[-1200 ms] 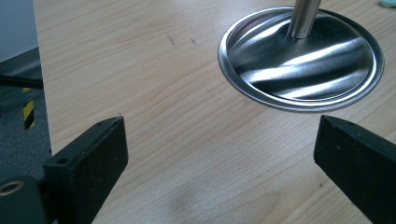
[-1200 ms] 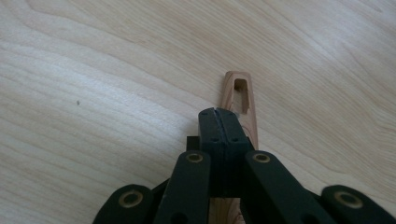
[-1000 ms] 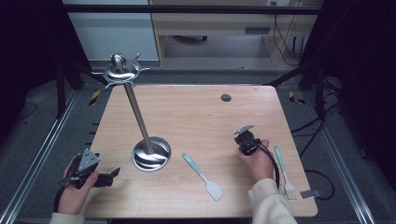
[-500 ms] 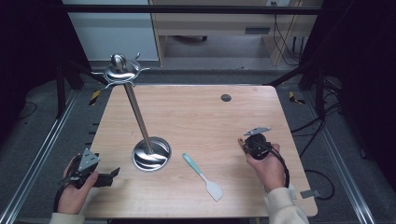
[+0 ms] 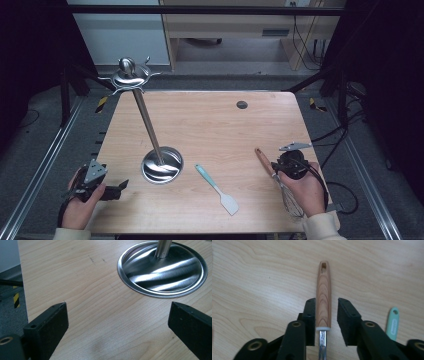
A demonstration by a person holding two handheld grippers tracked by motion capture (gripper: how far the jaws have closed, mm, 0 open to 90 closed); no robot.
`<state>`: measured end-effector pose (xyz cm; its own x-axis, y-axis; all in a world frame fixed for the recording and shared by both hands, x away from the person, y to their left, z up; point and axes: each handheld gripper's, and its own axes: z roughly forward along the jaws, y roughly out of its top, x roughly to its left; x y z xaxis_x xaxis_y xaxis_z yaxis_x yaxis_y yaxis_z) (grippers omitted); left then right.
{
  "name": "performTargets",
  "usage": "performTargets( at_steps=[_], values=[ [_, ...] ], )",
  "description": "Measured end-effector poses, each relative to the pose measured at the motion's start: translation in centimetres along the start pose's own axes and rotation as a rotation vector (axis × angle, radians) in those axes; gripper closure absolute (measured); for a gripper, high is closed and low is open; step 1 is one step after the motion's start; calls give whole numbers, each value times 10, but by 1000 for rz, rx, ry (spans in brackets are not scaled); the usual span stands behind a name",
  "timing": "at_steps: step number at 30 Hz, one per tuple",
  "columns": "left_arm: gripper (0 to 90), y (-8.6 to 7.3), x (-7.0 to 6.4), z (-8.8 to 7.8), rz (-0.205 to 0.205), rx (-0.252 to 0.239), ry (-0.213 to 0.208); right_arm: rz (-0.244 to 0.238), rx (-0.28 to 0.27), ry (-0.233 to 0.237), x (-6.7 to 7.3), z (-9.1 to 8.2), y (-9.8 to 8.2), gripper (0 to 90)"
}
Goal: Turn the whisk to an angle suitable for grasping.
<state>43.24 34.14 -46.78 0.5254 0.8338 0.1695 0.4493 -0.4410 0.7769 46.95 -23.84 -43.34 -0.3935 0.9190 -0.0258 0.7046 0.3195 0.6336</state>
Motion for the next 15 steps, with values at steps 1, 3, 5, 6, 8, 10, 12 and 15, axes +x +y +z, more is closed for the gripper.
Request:
performTargets(
  at_steps=[1,3,5,6,8,10,12,15],
  values=[
    [26,0,0,0,2,1,0,1,14,4,-1,1,-1,662],
    [26,0,0,0,4,0,-1,3,29,6,-2,4,-3,632],
    [26,0,0,0,4,2,-1,12,57,16,-3,7,-5,602],
    [26,0,0,0,6,5,-3,13,67,19,-4,10,-6,588],
    [26,0,0,0,7,5,-4,25,89,29,-5,15,-7,580],
    [26,0,0,0,6,5,-4,37,98,46,-6,17,-8,577],
    [26,0,0,0,6,7,-5,50,119,55,-7,21,-10,576],
    [26,0,0,0,6,6,-5,64,137,66,-8,25,-11,574]
  ],
)
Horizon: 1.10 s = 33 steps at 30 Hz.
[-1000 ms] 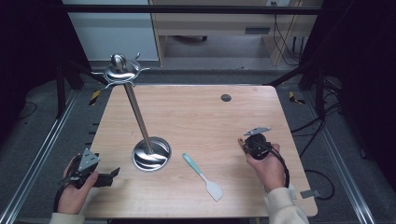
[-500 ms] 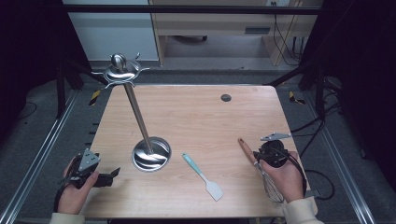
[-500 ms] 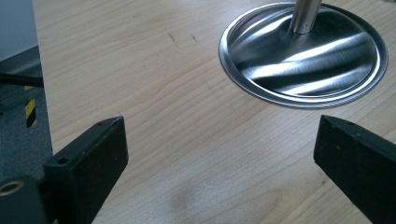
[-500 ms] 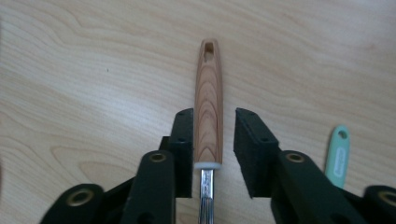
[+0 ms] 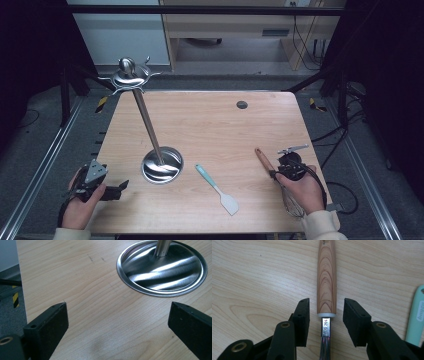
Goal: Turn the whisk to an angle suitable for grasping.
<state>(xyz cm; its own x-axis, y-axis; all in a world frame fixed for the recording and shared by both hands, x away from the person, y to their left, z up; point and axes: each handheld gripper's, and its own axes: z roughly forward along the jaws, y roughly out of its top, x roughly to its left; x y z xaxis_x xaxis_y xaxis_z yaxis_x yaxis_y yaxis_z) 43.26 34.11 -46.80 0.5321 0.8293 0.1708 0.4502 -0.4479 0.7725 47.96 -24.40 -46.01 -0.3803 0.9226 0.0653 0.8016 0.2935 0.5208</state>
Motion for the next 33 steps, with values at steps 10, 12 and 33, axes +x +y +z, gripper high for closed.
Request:
performTargets(
  at_steps=[10,12,33],
  values=[
    [26,0,0,0,0,4,-2,25,25,17,-3,6,-1,575],
    [26,0,0,0,0,8,-3,19,24,17,-3,6,-1,576],
    [26,0,-1,1,-4,12,-4,-37,65,-42,7,14,5,623]
  ],
)
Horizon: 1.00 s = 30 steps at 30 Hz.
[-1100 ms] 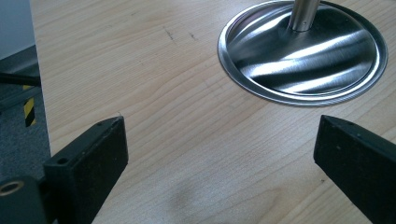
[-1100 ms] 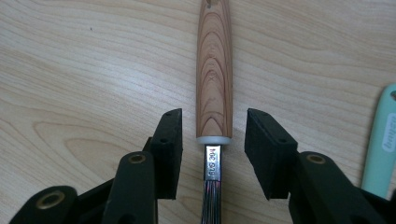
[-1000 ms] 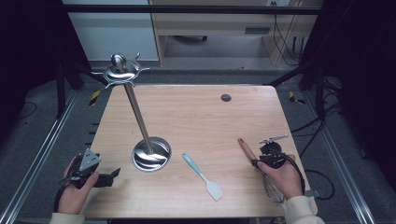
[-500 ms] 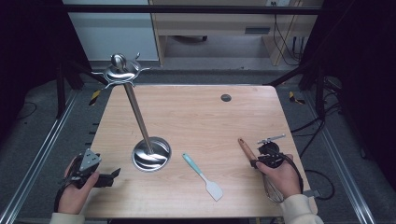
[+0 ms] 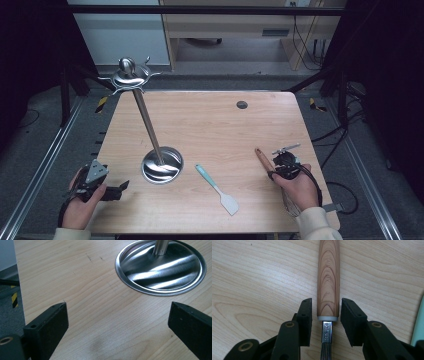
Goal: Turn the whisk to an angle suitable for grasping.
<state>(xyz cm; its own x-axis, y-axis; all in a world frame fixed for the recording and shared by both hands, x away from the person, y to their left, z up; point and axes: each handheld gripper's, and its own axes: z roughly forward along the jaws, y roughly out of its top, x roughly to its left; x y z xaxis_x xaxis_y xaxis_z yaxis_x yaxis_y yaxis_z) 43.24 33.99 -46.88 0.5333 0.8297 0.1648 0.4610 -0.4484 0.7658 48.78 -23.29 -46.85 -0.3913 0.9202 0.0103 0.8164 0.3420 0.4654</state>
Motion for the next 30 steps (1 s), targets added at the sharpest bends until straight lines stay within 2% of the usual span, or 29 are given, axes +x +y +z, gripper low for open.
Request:
performTargets(
  at_steps=[10,14,30],
  values=[
    [26,0,0,0,3,5,-1,1,-11,-13,1,1,0,629],
    [26,0,-1,0,1,7,-1,-19,-20,-19,0,2,-1,636],
    [26,0,-1,0,1,7,-1,-11,-13,-17,1,5,1,644]
  ],
)
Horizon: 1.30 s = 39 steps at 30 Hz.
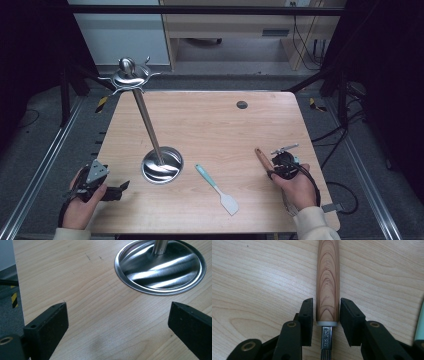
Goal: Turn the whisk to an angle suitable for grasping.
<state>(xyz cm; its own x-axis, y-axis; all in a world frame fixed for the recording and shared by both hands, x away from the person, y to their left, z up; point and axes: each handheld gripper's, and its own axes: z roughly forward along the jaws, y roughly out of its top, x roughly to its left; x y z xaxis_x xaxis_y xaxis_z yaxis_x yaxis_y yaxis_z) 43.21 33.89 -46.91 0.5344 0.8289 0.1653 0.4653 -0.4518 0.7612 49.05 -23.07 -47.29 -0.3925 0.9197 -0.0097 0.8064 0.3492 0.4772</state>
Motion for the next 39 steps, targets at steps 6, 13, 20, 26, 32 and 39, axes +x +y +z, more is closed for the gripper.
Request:
performTargets(
  at_steps=[6,13,20,26,32,39],
  values=[
    [26,0,0,0,0,0,0,3,5,1,0,2,1,646],
    [26,0,0,0,0,1,0,2,7,2,0,3,1,648],
    [26,0,0,0,2,3,-1,5,11,5,0,3,0,660],
    [26,0,0,0,1,3,-2,13,17,5,0,4,-1,667],
    [26,0,0,0,1,3,-2,17,15,-2,0,4,-1,684],
    [26,0,0,0,1,4,-2,16,17,1,0,3,-2,691]
  ],
)
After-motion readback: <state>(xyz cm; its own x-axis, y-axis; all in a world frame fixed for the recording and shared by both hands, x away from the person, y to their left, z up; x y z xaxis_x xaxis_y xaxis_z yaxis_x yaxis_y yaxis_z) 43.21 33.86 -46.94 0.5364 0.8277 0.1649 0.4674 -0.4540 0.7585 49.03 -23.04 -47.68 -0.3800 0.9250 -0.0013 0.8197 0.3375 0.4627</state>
